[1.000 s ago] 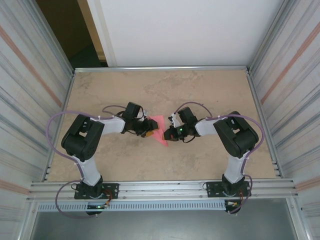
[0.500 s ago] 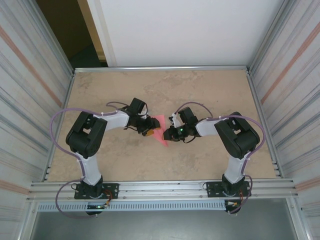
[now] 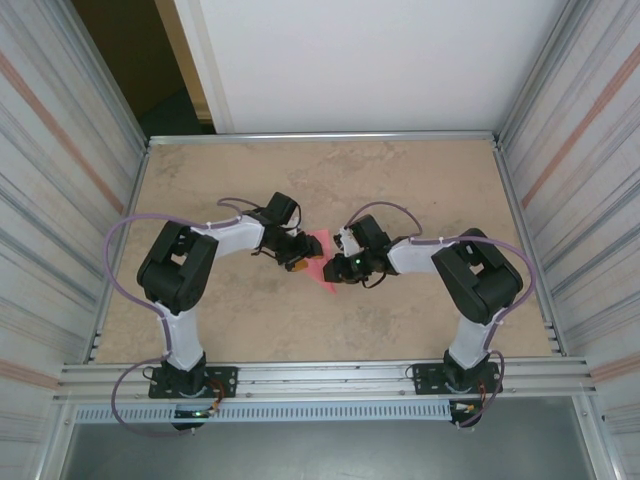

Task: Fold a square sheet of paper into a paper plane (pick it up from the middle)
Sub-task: Fourth fold the wing at the center of the table.

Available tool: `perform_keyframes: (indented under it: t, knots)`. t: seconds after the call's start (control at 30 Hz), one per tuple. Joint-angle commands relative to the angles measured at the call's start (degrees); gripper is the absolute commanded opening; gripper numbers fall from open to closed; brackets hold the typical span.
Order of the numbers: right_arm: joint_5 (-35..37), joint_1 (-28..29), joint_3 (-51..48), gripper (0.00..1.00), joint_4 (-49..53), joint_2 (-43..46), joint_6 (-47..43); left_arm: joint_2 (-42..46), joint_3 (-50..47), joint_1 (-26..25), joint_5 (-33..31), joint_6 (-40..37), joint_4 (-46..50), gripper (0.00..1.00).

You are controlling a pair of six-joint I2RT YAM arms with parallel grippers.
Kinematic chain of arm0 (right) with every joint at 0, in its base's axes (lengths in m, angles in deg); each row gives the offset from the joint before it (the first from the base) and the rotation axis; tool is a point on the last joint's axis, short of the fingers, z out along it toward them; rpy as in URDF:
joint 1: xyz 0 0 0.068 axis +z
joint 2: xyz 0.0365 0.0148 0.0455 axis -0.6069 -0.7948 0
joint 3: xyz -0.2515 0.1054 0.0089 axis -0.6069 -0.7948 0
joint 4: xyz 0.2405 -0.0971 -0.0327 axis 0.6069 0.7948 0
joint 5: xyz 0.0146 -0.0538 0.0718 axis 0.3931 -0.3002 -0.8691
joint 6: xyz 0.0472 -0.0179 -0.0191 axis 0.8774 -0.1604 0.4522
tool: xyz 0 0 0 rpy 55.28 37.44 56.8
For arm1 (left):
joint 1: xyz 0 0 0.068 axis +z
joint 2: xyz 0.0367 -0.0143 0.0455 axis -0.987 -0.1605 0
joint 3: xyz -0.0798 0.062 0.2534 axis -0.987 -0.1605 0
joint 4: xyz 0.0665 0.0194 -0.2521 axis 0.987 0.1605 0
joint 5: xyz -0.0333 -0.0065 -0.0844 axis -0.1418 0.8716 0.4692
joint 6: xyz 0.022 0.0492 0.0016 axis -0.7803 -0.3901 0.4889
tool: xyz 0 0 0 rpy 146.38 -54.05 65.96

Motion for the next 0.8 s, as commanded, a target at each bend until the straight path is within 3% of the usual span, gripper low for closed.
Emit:
perform_keyframes:
  t: [0.0, 0.5, 0.77]
  knots:
    - [6.3, 0.9, 1.6, 0.27, 3.5, 2.2, -1.1, -5.9, -3.8, -0.5, -7.7, -1.2, 9.7, 0.52]
    - [15.8, 4.6, 6.9, 0.24, 8.3, -0.6, -2.4, -6.5, -4.0, -0.4, -6.5, -1.0, 9.4, 0.53]
    - [15.6, 5.4, 7.6, 0.23, 8.2, -2.3, -2.5, -6.7, -3.8, -0.4, -6.2, -0.9, 9.3, 0.53]
